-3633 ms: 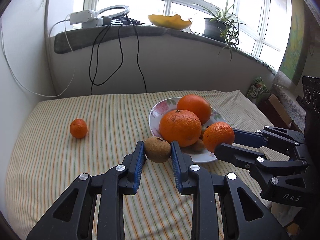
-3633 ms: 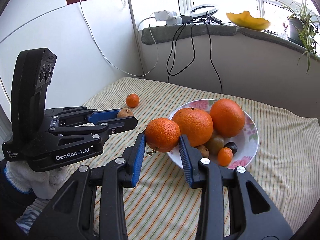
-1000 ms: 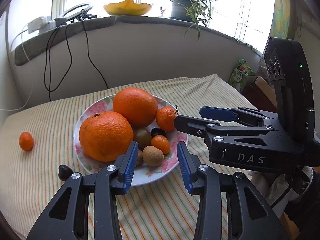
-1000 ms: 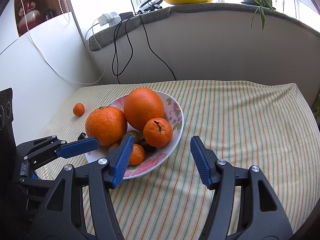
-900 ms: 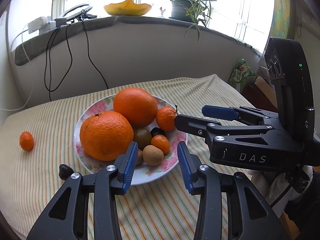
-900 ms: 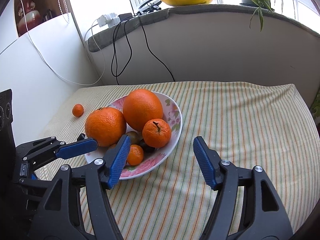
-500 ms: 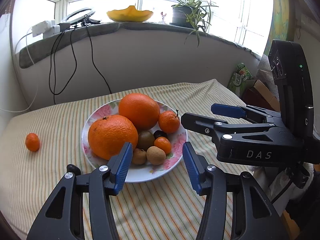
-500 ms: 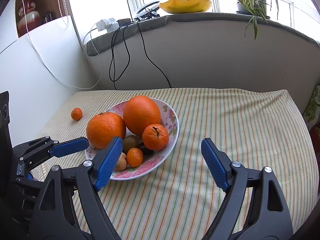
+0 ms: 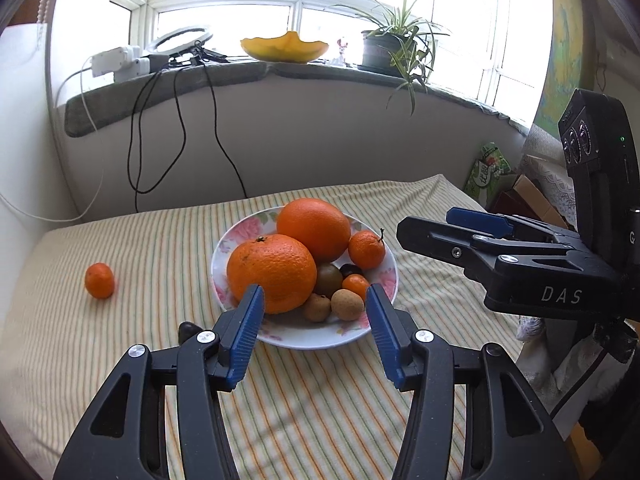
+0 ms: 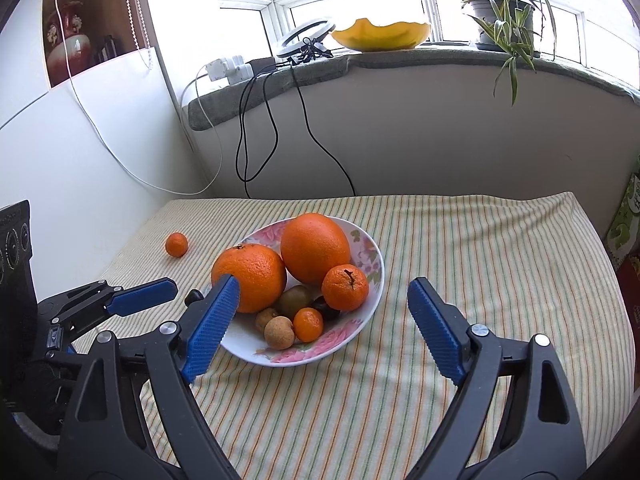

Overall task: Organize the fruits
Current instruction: 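Withdraw both open tools from the bowl, then move the left tool to the loose tangerine while the right tool approaches the dark plum, then close the left tool on the tangerine while the right tool grasps the dark plum, then carry the tangerine with the left tool while the right tool carries the plum over the bowl, then open the left tool releasing the tangerine while the right tool releases the plum into the bowl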

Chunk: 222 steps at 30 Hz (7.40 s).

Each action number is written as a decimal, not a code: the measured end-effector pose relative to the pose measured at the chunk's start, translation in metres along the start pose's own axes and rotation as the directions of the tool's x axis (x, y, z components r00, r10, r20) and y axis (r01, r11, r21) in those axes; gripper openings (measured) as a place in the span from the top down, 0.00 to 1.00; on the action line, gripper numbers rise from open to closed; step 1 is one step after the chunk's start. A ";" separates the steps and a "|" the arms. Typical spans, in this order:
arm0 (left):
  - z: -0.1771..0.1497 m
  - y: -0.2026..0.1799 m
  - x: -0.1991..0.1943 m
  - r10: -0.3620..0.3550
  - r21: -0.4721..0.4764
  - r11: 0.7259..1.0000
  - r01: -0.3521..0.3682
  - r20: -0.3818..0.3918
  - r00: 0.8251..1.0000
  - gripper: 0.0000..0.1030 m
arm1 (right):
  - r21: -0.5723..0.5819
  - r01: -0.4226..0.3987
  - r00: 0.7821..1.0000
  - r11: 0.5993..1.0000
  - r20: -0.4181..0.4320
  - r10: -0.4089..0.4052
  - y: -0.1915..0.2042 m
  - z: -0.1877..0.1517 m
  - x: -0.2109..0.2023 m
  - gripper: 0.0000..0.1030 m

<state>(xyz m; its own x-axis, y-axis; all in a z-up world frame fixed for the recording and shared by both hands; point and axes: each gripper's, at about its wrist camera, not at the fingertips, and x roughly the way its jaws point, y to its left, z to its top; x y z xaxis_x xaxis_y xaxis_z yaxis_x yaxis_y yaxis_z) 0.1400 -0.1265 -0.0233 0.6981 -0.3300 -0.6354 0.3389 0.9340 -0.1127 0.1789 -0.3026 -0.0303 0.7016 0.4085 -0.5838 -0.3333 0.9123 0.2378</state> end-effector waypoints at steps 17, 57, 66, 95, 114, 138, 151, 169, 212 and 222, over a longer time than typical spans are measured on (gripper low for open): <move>-0.020 0.086 -0.040 0.118 -0.128 0.985 -0.113 0.028 0.993 0.50 | -0.087 -0.100 0.994 0.991 0.032 0.103 0.080 -0.012 -0.006 0.14; -0.022 0.209 0.014 0.056 -0.288 0.955 -0.072 -0.063 0.996 0.50 | -0.154 -0.033 0.967 0.987 -0.256 -0.007 0.159 -0.043 0.125 0.54; -0.017 0.215 0.045 0.047 -0.289 0.954 -0.074 -0.100 0.994 0.50 | -0.173 -0.004 0.966 0.985 -0.256 -0.041 0.164 -0.043 0.131 0.57; -0.017 0.233 0.063 0.063 -0.337 0.936 -0.100 -0.121 0.991 0.64 | -0.145 0.045 0.965 0.988 -0.252 -0.080 0.155 -0.042 0.134 0.78; -0.020 0.206 0.022 0.096 -0.306 0.946 -0.109 -0.057 0.994 0.64 | -0.116 -0.022 0.980 0.993 -0.199 -0.002 0.154 -0.043 0.108 0.78; -0.007 0.115 -0.024 0.066 -0.182 0.982 -0.058 0.036 0.997 0.64 | -0.008 -0.054 0.995 0.999 -0.083 0.053 0.115 -0.030 0.033 0.78; 0.002 0.065 -0.010 -0.004 -0.131 0.991 0.009 0.033 0.999 0.64 | 0.070 0.011 0.999 0.997 -0.033 -0.008 0.059 -0.025 0.005 0.78; 0.016 0.009 0.022 -0.054 -0.035 0.998 0.054 -0.007 0.999 0.64 | 0.114 0.046 0.999 0.992 -0.030 -0.043 0.006 -0.027 -0.002 0.78; 0.032 -0.014 0.055 -0.055 0.021 0.998 0.056 -0.048 0.997 0.63 | 0.037 0.039 0.997 0.999 -0.071 -0.036 0.007 -0.032 0.023 0.65; 0.036 -0.011 0.040 -0.054 0.017 0.998 0.054 -0.009 0.999 0.52 | 0.037 0.027 0.999 0.999 -0.044 -0.025 0.007 -0.033 0.015 0.48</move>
<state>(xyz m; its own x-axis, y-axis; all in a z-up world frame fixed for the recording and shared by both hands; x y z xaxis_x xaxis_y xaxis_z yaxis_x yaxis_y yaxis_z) 0.1870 -0.1553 -0.0202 0.6732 -0.3784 -0.6354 0.3864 0.9125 -0.1341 0.1663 -0.2913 -0.0627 0.6812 0.3836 -0.6236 -0.2909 0.9234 0.2503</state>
